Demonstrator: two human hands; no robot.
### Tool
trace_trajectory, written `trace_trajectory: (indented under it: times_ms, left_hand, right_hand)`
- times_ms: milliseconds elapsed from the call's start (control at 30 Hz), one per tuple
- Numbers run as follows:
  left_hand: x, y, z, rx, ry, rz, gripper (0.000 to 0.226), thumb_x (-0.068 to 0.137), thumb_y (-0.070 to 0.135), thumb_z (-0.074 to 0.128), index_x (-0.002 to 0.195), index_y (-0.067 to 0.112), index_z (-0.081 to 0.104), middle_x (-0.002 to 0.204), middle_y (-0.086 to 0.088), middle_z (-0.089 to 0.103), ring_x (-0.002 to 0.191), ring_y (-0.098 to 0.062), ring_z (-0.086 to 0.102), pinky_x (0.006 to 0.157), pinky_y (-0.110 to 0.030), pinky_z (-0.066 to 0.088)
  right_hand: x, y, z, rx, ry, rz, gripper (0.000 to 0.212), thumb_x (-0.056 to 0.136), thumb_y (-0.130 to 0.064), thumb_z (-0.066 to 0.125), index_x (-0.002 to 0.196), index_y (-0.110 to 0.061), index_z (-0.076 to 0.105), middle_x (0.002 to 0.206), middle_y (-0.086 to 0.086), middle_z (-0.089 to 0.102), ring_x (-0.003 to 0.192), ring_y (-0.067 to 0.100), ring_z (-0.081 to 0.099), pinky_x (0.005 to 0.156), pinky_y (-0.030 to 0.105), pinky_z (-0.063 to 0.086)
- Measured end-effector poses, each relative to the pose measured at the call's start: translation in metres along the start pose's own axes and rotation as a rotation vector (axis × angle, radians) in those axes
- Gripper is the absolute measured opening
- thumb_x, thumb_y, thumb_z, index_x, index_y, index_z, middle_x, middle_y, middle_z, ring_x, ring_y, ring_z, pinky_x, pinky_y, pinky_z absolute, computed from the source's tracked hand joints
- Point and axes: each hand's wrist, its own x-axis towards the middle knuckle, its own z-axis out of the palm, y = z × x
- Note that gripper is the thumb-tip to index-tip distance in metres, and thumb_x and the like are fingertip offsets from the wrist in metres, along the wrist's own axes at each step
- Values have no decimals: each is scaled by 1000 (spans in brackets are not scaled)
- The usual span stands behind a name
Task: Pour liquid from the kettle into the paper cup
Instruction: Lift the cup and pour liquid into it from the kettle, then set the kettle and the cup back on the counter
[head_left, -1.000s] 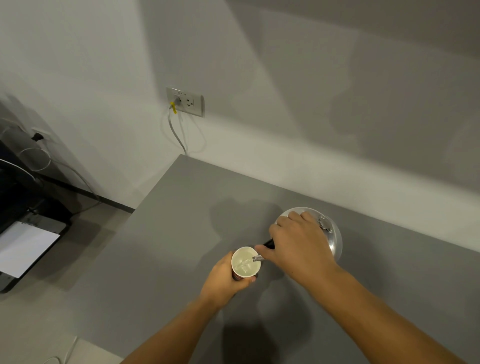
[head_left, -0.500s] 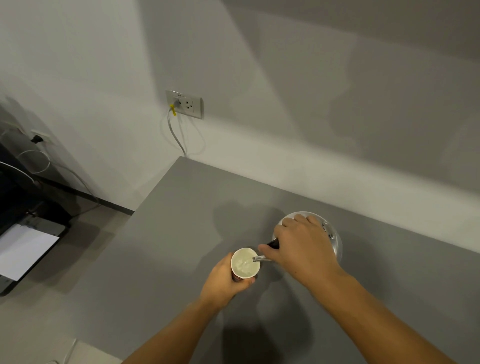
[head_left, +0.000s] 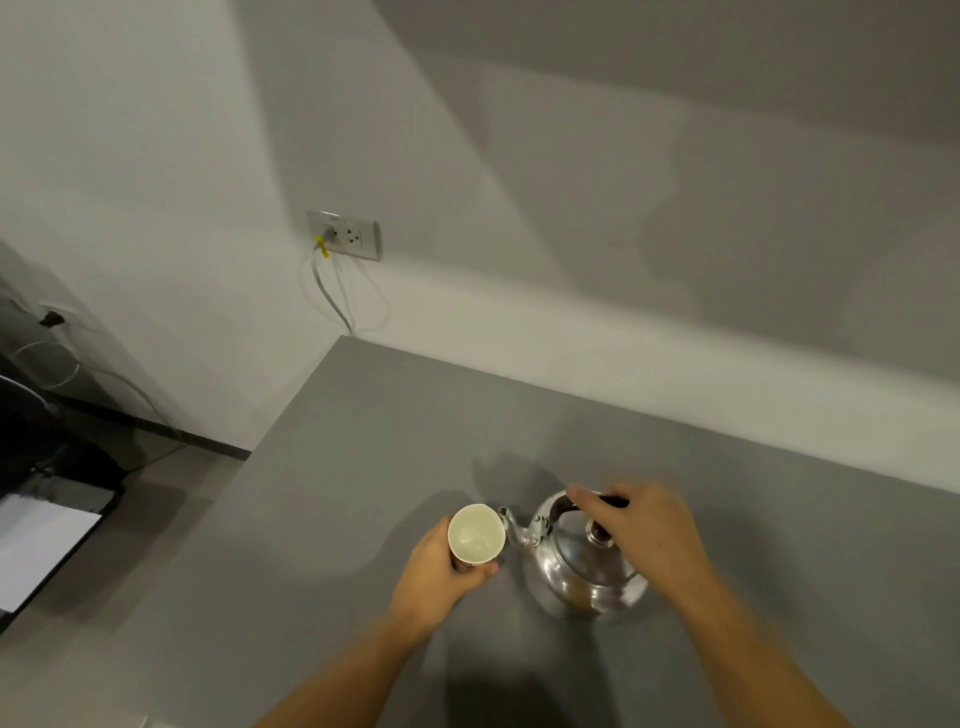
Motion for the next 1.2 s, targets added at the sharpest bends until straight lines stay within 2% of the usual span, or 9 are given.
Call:
trace_trajectory:
  times_ms: [167, 367, 467, 600, 733, 833, 967, 1100, 1200]
  left_hand:
    - [-3, 7, -4, 23, -20, -1, 49, 74, 30, 94, 109, 37, 61, 105, 14, 72, 95, 15, 63, 73, -3, 45]
    - [-7, 12, -10, -56, -36, 43, 57, 66, 36, 98, 112, 35, 64, 105, 18, 74, 98, 2, 69, 76, -7, 50]
    - [-11, 16, -13, -106, -45, 73, 64, 61, 48, 97, 115, 37, 65, 112, 24, 72, 101, -4, 72, 81, -11, 55]
    - [-9, 23, -19, -46, 8, 62, 49, 76, 71, 74, 117, 44, 64, 114, 32, 68, 106, 5, 68, 88, -18, 55]
    - [4, 30, -21, 31, 66, 37, 29, 99, 64, 49, 100, 42, 68, 101, 22, 74, 100, 7, 66, 85, -23, 50]
    - [21, 34, -22, 12, 91, -26, 48, 96, 66, 40, 95, 29, 70, 95, 11, 77, 92, -4, 71, 81, -28, 52]
    - [54, 39, -28, 56, 98, -49, 57, 102, 63, 37, 102, 15, 69, 100, -7, 78, 87, -16, 66, 80, -24, 49]
    - [92, 48, -32, 133, 78, -60, 50, 103, 63, 39, 96, 24, 69, 93, 5, 78, 94, -17, 75, 85, -38, 55]
    - [120, 55, -30, 221, 61, -49, 54, 104, 62, 39, 89, 19, 68, 82, 0, 77, 85, -23, 76, 85, -42, 58]
  right_hand:
    - [-11, 15, -4, 96, 36, 68, 59, 76, -70, 64, 60, -14, 69, 53, 0, 68, 49, 12, 60, 54, 30, 47]
    - [-15, 21, -11, 153, 68, 94, 60, 77, -68, 66, 61, -11, 69, 55, 5, 68, 47, 12, 55, 55, 31, 46]
    - [-13, 25, -15, 167, 81, 94, 61, 78, -68, 66, 64, -8, 69, 57, 8, 68, 44, 10, 50, 53, 30, 44]
    - [-7, 30, -18, 198, 85, 100, 63, 77, -68, 67, 65, -6, 70, 58, 12, 66, 44, 10, 47, 53, 31, 42]
    - [1, 34, -22, 228, 105, 111, 65, 74, -69, 68, 57, -7, 62, 48, 8, 58, 39, 6, 40, 50, 30, 39]
    - [12, 39, -28, 250, 111, 112, 58, 76, -64, 71, 45, -19, 51, 36, -6, 42, 36, 7, 37, 48, 29, 33]
    - [33, 47, -37, 247, 123, 102, 49, 78, -62, 70, 43, -31, 55, 34, -10, 45, 35, 6, 41, 47, 27, 32]
    - [67, 53, -50, 194, 138, 107, 54, 81, -64, 65, 43, -26, 53, 33, -9, 45, 34, 6, 42, 46, 27, 32]
    - [103, 58, -56, 133, 147, 143, 65, 89, -66, 50, 54, -12, 61, 42, -3, 55, 41, 7, 50, 48, 28, 36]
